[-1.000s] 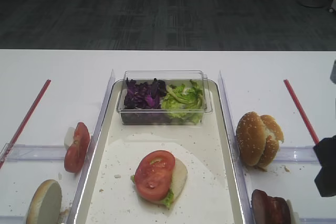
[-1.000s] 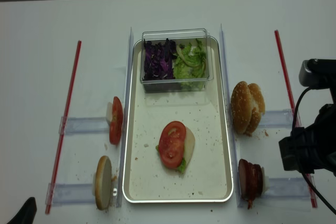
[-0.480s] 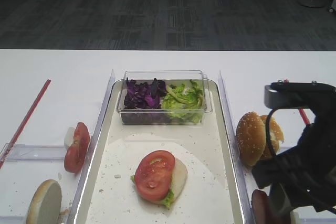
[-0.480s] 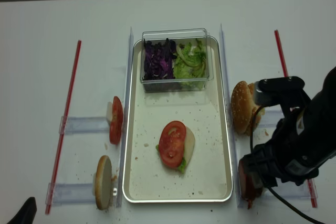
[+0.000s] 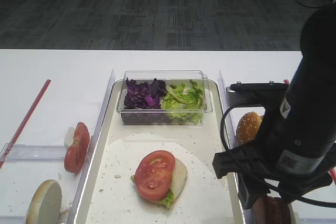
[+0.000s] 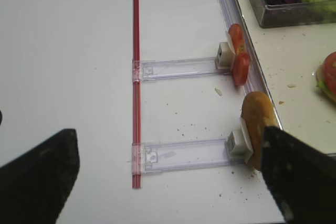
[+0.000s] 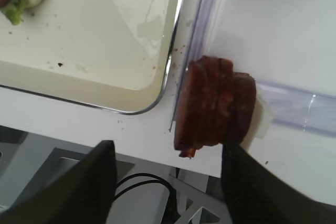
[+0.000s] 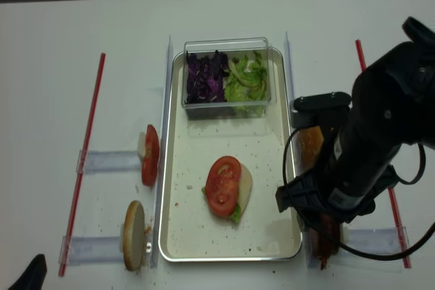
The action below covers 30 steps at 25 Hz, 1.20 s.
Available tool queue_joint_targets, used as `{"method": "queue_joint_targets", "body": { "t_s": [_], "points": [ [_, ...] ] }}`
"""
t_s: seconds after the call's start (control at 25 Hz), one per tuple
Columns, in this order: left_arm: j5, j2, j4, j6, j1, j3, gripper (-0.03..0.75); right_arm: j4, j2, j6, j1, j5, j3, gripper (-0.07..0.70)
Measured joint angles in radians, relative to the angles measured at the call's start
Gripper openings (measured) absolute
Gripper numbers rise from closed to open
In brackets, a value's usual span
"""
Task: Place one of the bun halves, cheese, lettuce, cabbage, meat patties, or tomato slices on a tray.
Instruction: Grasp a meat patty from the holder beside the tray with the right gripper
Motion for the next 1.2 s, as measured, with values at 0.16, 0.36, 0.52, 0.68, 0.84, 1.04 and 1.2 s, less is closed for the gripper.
{"method": "queue_joint_targets", "body": {
  "t_s": [0.16, 0.36, 0.52, 0.68, 0.84, 1.04, 1.2],
  "points": [
    [0.000, 0.000, 0.000, 0.000, 0.000, 0.000, 0.639, -0.004, 0.025, 0.002, 0.000, -0.004, -0.008, 0.466],
    [0.000, 0.000, 0.000, 0.000, 0.000, 0.000, 0.636, -0.004, 0.056, 0.002, 0.000, -0.023, -0.012, 0.462],
    [0.000, 0.000, 0.000, 0.000, 0.000, 0.000, 0.630, -0.004, 0.076, 0.002, 0.000, -0.041, -0.016, 0.436],
    [0.000, 0.000, 0.000, 0.000, 0.000, 0.000, 0.629, -0.002, 0.098, 0.002, 0.000, -0.048, -0.017, 0.428],
    [0.000, 0.000, 0.000, 0.000, 0.000, 0.000, 0.629, -0.003, 0.110, 0.002, 0.000, -0.049, -0.017, 0.426],
    [0.000, 0.000, 0.000, 0.000, 0.000, 0.000, 0.629, -0.003, 0.126, 0.002, 0.000, -0.054, -0.017, 0.417],
    [0.000, 0.000, 0.000, 0.000, 0.000, 0.000, 0.629, -0.003, 0.143, 0.002, 0.000, -0.056, -0.017, 0.384]
  ]
}}
